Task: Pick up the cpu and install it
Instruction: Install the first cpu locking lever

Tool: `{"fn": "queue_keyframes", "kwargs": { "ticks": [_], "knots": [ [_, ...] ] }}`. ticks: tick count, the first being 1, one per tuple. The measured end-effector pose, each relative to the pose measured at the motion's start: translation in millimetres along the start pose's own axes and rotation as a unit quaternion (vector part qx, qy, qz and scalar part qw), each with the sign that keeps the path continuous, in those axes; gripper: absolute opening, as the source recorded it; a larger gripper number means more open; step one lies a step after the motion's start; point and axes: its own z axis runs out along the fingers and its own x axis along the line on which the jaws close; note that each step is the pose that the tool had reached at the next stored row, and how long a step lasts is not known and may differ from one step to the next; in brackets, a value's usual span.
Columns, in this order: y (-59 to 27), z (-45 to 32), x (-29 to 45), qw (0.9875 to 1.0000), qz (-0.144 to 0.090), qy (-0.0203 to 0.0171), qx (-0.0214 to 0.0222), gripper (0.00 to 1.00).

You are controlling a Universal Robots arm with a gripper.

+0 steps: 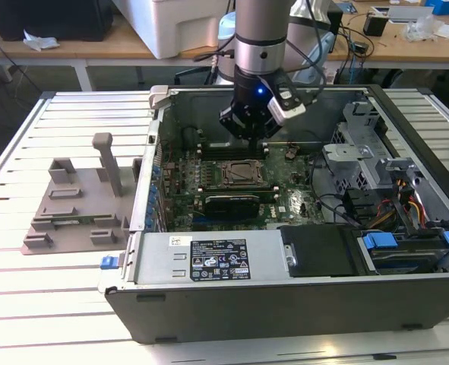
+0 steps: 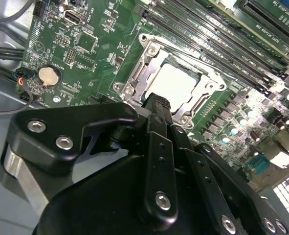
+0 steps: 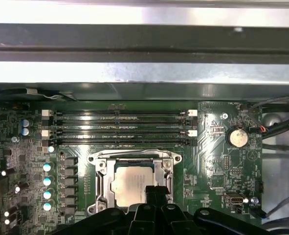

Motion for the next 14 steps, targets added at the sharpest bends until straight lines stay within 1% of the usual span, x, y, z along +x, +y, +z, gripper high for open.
{"fn": "queue_keyframes", "kwargs": {
  "ticks": [3, 6, 7, 9, 14],
  "knots": [
    [0.0, -3.8, -0.1, 1.0, 0.0, 0.0, 0.001, 0.11],
    [0.0, -9.3, -0.3, 1.0, 0.0, 0.0, 0.0026, 0.11],
    [0.0, -12.4, -0.4, 1.0, 0.0, -0.0001, 0.003, 0.11],
    [0.1, -21.1, -0.6, 1.0, 0.0, -0.0001, 0.0037, 0.11],
    [0.1, -22.0, -0.6, 1.0, 0.0, -0.0001, 0.0037, 0.11]
  ]
}}
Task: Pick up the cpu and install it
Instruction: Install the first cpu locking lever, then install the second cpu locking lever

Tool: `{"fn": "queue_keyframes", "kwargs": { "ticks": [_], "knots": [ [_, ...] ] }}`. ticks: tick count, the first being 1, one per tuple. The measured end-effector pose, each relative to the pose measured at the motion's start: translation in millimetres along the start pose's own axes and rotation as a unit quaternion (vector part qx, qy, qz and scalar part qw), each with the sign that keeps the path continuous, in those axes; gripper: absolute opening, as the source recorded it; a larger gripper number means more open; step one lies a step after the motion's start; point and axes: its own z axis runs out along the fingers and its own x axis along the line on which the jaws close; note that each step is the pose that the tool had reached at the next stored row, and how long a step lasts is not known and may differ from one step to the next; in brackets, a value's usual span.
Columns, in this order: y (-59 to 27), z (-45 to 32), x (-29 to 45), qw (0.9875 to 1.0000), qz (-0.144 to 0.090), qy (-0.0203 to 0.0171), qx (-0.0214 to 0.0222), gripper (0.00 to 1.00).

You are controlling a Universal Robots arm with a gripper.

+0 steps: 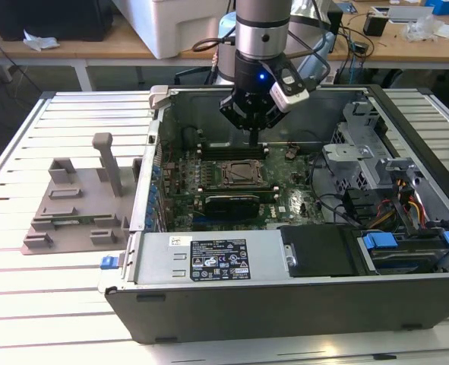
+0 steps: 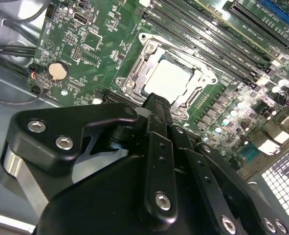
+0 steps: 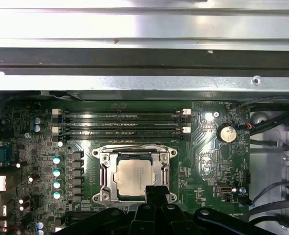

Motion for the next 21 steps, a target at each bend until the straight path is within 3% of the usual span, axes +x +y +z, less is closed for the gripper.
{"fn": "queue_keyframes", "kwargs": {
  "ticks": [10, 15, 21],
  "knots": [
    [-1.5, -0.4, 0.0, 1.0, 0.0, 0.0, 0.0, 0.11],
    [-13.7, -0.3, 0.0, 1.0, 0.0, 0.0, 0.0, 0.11],
    [-19.9, -0.2, 0.1, 1.0, 0.0, 0.0, 0.0, 0.11]
  ]
}}
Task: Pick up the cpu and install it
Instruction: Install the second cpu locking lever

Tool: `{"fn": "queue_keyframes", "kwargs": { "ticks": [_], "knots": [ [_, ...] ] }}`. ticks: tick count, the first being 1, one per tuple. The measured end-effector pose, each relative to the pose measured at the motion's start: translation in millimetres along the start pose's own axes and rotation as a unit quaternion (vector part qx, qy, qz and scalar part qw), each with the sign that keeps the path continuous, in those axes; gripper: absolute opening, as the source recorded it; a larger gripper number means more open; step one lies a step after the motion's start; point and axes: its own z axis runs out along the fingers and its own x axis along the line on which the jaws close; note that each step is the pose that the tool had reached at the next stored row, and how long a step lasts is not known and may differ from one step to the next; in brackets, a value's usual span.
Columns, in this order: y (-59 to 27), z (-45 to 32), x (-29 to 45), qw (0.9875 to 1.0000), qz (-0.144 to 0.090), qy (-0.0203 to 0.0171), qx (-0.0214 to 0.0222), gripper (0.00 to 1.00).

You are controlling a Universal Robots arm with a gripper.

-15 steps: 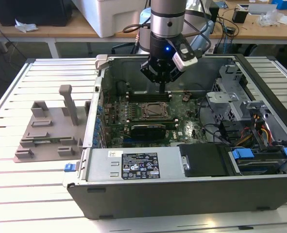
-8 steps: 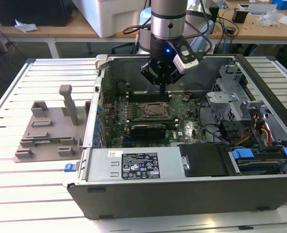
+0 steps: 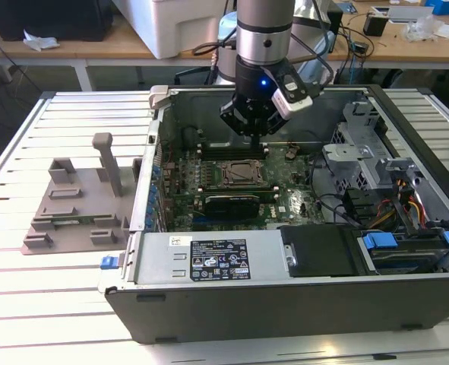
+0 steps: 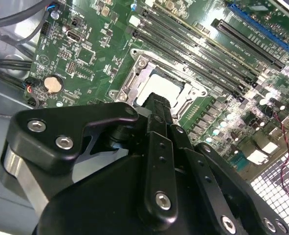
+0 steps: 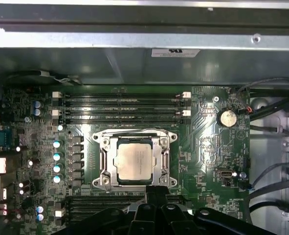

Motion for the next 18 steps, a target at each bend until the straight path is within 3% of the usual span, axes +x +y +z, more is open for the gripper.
{"fn": "queue_keyframes", "kwargs": {
  "ticks": [4, 18],
  "knots": [
    [-6.9, 0.1, 0.1, 1.0, 0.0, 0.0, 0.0, 0.11],
    [-19.5, 1.0, 0.0, 1.0, 0.0, 0.0, 0.0, 0.11]
  ]
}}
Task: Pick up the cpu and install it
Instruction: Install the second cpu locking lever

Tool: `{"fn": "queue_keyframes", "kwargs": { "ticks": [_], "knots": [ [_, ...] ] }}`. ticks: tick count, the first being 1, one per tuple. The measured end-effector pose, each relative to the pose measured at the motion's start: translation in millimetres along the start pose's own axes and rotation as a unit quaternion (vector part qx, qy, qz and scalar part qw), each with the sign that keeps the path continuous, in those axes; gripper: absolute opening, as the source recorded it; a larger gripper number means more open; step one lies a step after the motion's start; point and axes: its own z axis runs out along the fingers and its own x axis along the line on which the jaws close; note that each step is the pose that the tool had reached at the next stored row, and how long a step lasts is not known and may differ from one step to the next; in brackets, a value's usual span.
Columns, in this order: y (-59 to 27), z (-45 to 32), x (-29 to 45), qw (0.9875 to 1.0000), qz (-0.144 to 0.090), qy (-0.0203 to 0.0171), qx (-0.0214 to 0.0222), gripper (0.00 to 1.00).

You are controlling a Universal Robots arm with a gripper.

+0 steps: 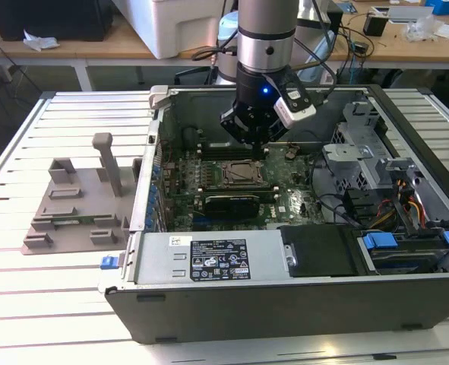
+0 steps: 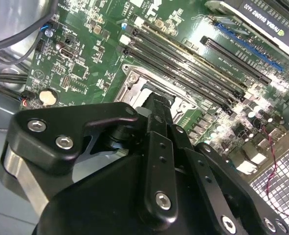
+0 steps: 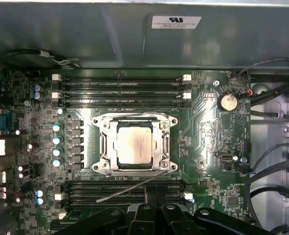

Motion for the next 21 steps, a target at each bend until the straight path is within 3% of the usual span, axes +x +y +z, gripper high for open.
{"fn": "queue_keyframes", "kwargs": {
  "ticks": [13, 15, 16, 17, 18, 19, 21],
  "knots": [
    [-11.8, 1.7, 0.0, 1.0, 0.0, 0.0, -0.0001, 0.11],
    [-15.5, 2.2, 0.5, 1.0, 0.0, 0.0, -0.0025, 0.11],
    [-17.0, 2.4, 1.0, 1.0, 0.0, 0.0001, -0.0073, 0.11],
    [-18.3, 2.3, 1.7, 0.9998, 0.001, 0.0002, -0.018, 0.11],
    [-20.0, 2.3, 2.7, 0.9993, 0.001, 0.0005, -0.0381, 0.11],
    [-21.4, 2.3, 3.1, 0.9981, 0.002, 0.0007, -0.0614, 0.11],
    [-22.1, 2.3, 3.3, 0.9954, 0.003, 0.0012, -0.0962, 0.11]
  ]
}}
